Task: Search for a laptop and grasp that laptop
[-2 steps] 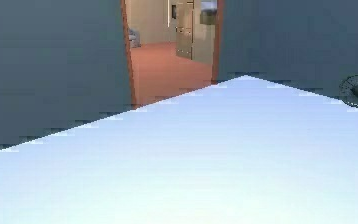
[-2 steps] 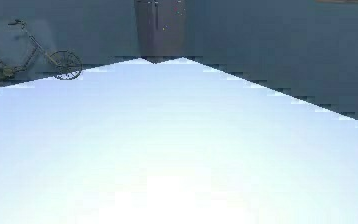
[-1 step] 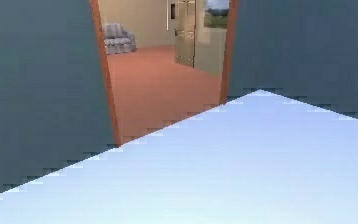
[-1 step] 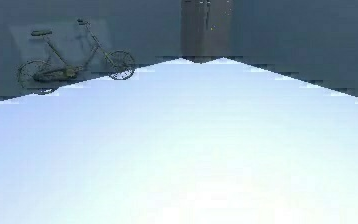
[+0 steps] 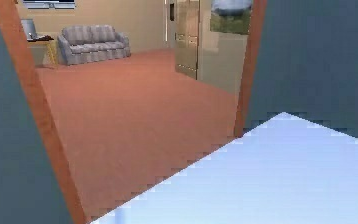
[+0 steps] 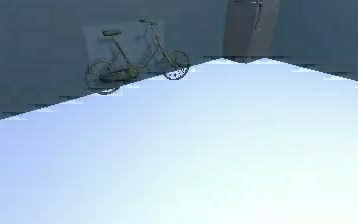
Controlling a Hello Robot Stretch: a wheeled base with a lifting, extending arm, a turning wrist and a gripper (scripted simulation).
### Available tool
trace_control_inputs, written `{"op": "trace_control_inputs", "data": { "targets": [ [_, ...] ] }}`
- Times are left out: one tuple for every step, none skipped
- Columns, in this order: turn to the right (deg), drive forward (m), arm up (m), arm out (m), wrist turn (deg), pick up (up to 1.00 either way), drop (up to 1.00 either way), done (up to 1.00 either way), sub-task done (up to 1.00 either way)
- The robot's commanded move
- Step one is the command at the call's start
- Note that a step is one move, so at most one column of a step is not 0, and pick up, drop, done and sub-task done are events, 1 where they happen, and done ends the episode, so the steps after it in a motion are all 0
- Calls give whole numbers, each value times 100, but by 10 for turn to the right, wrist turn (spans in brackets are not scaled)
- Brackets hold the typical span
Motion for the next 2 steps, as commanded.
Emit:
{"op": "trace_control_inputs", "data": {
  "targets": [
    [0, 100, 0, 0, 0, 0, 0, 0, 0],
    [-120, 0, 0, 0, 0, 0, 0, 0, 0]
  ]
}}
